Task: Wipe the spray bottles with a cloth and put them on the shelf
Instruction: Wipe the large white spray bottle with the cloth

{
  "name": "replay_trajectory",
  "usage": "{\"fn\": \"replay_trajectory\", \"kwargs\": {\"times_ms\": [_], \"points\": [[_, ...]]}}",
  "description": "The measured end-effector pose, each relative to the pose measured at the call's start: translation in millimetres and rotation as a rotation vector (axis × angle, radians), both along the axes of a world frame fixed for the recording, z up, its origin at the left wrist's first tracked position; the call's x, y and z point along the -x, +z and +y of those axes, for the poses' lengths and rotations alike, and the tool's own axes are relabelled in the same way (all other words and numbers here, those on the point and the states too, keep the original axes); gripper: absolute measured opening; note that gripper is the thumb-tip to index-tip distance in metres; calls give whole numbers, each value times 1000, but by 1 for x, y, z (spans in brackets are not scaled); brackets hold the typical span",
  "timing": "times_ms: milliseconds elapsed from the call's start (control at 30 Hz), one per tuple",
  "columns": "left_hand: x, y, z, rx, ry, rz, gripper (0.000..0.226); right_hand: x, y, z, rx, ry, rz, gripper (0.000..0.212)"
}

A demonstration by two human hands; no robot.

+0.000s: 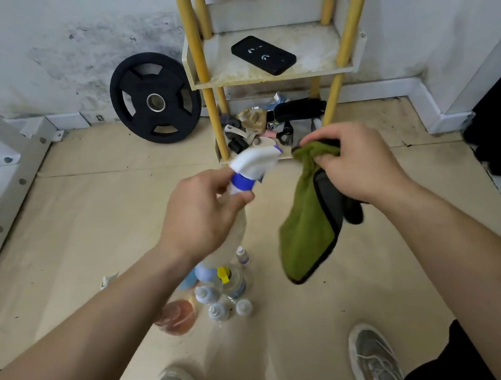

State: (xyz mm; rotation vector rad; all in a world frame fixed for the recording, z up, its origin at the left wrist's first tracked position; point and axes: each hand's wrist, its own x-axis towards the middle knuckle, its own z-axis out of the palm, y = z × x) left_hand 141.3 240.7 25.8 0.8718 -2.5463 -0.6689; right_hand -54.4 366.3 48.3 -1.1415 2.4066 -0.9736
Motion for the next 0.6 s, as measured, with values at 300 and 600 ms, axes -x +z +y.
{"fn": "replay_trajectory", "kwargs": {"times_ms": [300, 600], "points": [[1, 0, -6, -551, 66, 242, 15, -20, 16, -7, 418, 15, -284, 36], [9, 9, 9, -662, 54, 422, 17, -54, 9, -13, 473, 314, 115, 35]]}}
